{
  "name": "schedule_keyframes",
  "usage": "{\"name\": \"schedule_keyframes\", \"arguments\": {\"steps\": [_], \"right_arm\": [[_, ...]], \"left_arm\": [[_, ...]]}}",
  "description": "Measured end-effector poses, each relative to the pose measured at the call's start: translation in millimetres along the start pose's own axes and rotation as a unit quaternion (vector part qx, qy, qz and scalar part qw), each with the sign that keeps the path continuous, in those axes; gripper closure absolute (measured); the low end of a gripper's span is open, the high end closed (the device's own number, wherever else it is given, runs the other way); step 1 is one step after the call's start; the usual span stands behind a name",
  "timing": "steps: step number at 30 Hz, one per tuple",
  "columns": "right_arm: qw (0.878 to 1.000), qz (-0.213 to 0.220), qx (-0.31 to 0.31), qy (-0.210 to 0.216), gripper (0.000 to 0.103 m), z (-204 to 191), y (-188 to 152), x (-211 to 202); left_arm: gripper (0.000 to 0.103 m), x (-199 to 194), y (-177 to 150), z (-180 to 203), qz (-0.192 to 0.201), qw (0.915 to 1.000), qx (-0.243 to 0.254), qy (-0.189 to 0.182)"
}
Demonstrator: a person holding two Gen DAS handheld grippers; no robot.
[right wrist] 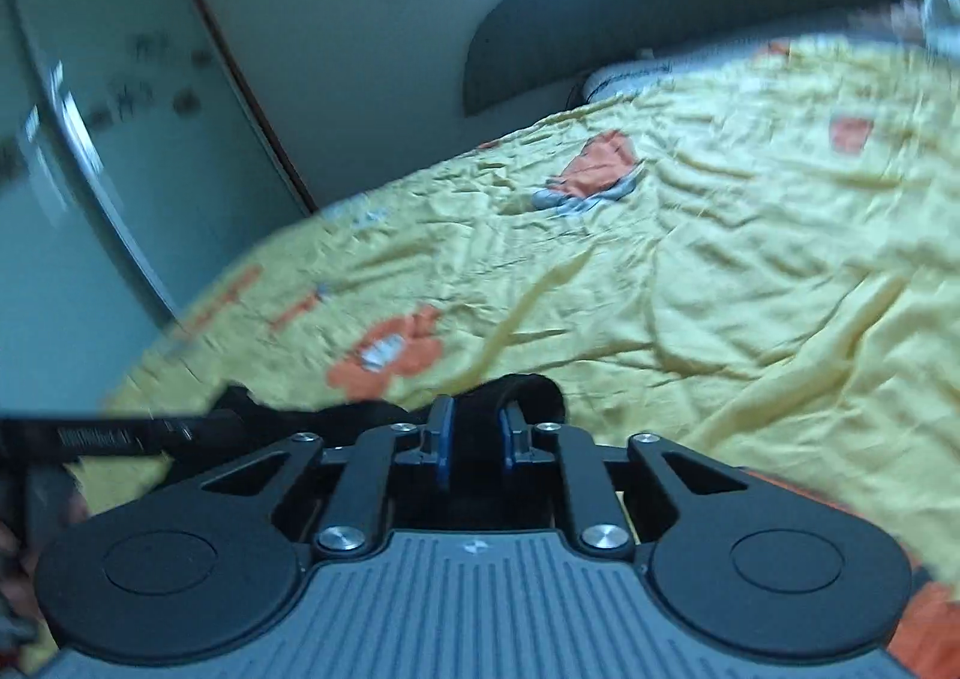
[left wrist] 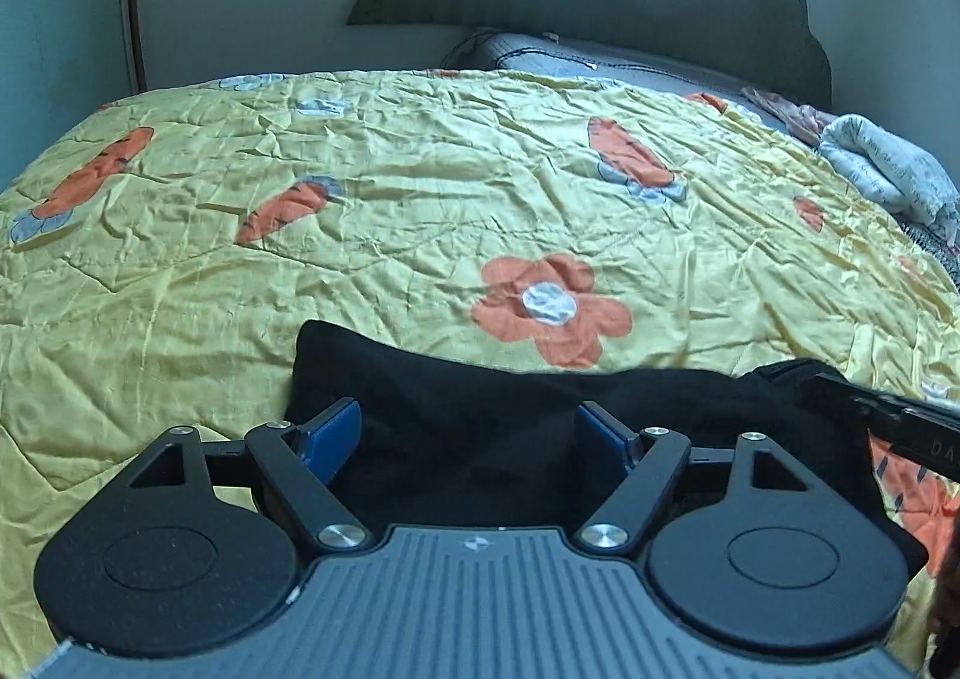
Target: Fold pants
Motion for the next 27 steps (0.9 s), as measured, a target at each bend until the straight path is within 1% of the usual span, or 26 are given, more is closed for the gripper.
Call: {"name": "schedule_keyframes", "arguments": {"steps": [3, 4, 6, 7, 8, 9, 10, 11, 13, 14, 15, 16, 17, 18, 19, 21, 23, 26, 27], "right_arm": [[0.996, 0.003, -0.049, -0.072, 0.092, 1, 0, -2], [0.995, 0.0, -0.057, -0.085, 0.092, 4, 0, 0], [0.996, -0.001, -0.044, -0.076, 0.092, 8, 2, 2], [0.996, 0.011, -0.043, -0.082, 0.091, 6, 3, -2], [0.994, 0.021, -0.055, -0.09, 0.091, -1, 4, -8], [0.993, 0.028, -0.074, -0.091, 0.091, -10, 5, -14], [0.992, 0.032, -0.094, -0.08, 0.091, -21, 5, -20], [0.991, 0.027, -0.113, -0.058, 0.09, -33, 4, -22], [0.989, -0.007, -0.15, -0.01, 0.086, -53, -3, -17], [0.985, -0.031, -0.171, -0.001, 0.084, -61, -8, -9], [0.981, -0.051, -0.189, -0.008, 0.079, -65, -14, -1], [0.976, -0.063, -0.204, -0.028, 0.079, -66, -19, 10], [0.975, -0.065, -0.209, -0.045, 0.079, -63, -22, 16], [0.977, -0.058, -0.199, -0.056, 0.073, -60, -21, 17], [0.98, -0.051, -0.181, -0.059, 0.071, -58, -18, 15], [0.984, -0.032, -0.166, -0.061, 0.07, -59, -14, 4], [0.982, -0.03, -0.178, -0.057, 0.069, -68, -18, -8], [0.98, -0.038, -0.193, -0.029, 0.061, -82, -33, -24], [0.979, -0.044, -0.198, -0.021, 0.057, -86, -40, -26]], "left_arm": [[0.022, 12, -3, 3, -0.01, 0.9997, 0.011, 0.019], [0.021, 17, -3, 4, -0.008, 0.9995, 0.014, 0.026], [0.023, 22, -4, 2, -0.008, 0.9986, 0.024, 0.047], [0.023, 19, -4, 0, -0.005, 0.9984, 0.021, 0.051], [0.022, 15, -4, -3, 0.001, 0.9987, 0.017, 0.048], [0.021, 10, -4, -6, 0.006, 0.999, 0.011, 0.043], [0.021, 7, -5, -7, 0.006, 0.9991, 0.006, 0.041], [0.021, 4, -5, -7, 0.004, 0.9992, 0.004, 0.039], [0.021, 6, -8, -5, -0.003, 0.9995, 0.002, 0.033], [0.02, 8, -10, -3, -0.007, 0.9993, 0.007, 0.036], [0.021, 11, -12, -1, -0.009, 0.9989, 0.013, 0.043], [0.021, 12, -14, 0, -0.009, 0.9987, 0.016, 0.048], [0.022, 9, -15, 0, -0.005, 0.9985, 0.017, 0.053], [0.023, 4, -16, -1, 0.0, 0.9982, 0.018, 0.056], [0.023, -3, -17, -2, 0.007, 0.9981, 0.018, 0.059], [0.021, -22, -22, -2, 0.02, 0.9986, 0.016, 0.047], [0.02, -42, -31, -2, 0.028, 0.9992, 0.017, 0.022], [0.02, -56, -53, 0, 0.02, 0.9994, 0.026, 0.003], [0.02, -56, -61, 1, 0.015, 0.9994, 0.032, 0.002]]}}
Point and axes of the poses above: each gripper's, at about its wrist camera, not at the fingertips, and x roughly the way its jaws point, z to its right, y to its top, the point moved 3 cm from there along x, roughly the way its jaws point, and after that the axes turned 6 degrees about y, right-handed, at the moved point
